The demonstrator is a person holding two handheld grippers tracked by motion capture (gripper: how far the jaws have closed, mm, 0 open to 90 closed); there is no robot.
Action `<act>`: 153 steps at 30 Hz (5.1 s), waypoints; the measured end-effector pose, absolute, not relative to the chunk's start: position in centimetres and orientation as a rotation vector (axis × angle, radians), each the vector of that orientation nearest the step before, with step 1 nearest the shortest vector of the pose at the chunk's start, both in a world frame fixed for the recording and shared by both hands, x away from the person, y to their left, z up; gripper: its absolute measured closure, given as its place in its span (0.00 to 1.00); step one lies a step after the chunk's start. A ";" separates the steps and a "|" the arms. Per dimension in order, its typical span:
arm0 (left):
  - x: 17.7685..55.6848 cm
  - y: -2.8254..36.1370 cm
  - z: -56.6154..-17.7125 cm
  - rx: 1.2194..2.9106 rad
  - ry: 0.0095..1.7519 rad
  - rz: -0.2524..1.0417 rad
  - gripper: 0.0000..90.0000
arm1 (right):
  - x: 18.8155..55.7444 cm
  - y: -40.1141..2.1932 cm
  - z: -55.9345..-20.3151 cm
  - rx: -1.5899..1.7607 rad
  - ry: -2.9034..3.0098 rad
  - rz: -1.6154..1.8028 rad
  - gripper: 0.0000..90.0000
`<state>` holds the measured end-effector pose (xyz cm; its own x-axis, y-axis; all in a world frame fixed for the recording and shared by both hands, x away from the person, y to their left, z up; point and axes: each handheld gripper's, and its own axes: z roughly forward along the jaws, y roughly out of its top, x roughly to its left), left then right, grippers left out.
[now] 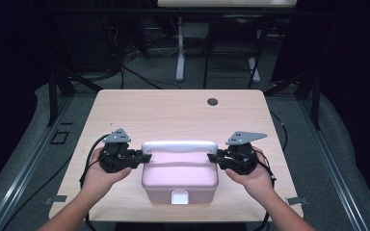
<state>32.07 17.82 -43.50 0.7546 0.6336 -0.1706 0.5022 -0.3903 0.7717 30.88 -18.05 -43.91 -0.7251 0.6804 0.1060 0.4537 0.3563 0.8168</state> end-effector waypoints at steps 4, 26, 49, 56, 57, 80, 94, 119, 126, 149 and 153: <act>32.2 17.9 -43.2 2.060 0.857 0.184 0.82 | 31.0 -18.1 -43.8 1.025 2.369 1.323 0.82; 33.3 18.0 -41.1 2.015 0.881 0.191 0.82 | 31.5 -18.1 -41.6 1.063 2.315 1.362 0.82; 32.2 20.1 -40.1 1.991 0.905 0.210 0.80 | 32.4 -18.5 -41.0 1.132 2.324 1.423 0.82; 31.0 21.4 -40.9 2.000 0.925 0.203 0.86 | 32.4 -18.6 -40.9 1.136 2.324 1.428 0.82; 30.9 21.5 -41.0 1.997 0.929 0.197 0.88 | 32.4 -18.6 -40.8 1.136 2.324 1.427 0.82; 29.0 19.6 -44.5 2.068 0.884 0.111 0.99 | 32.5 -18.6 -40.7 1.138 2.321 1.424 0.82; 28.6 17.7 -44.6 2.091 0.826 0.071 0.99 | 32.4 -18.6 -40.9 1.137 2.324 1.420 0.82; 28.4 17.5 -43.8 2.089 0.805 0.080 0.99 | 32.6 -18.9 -41.2 1.168 2.313 1.437 0.79; 28.7 17.5 -43.0 2.070 0.806 0.093 0.99 | 32.4 -20.0 -40.4 1.191 2.250 1.465 0.77; 30.4 17.3 -40.5 2.036 0.832 0.124 1.00 | 27.2 -21.4 -43.3 1.137 2.231 1.424 0.99; 30.7 17.2 -40.3 2.034 0.835 0.127 1.00 | 26.5 -19.9 -44.3 1.079 2.281 1.386 1.00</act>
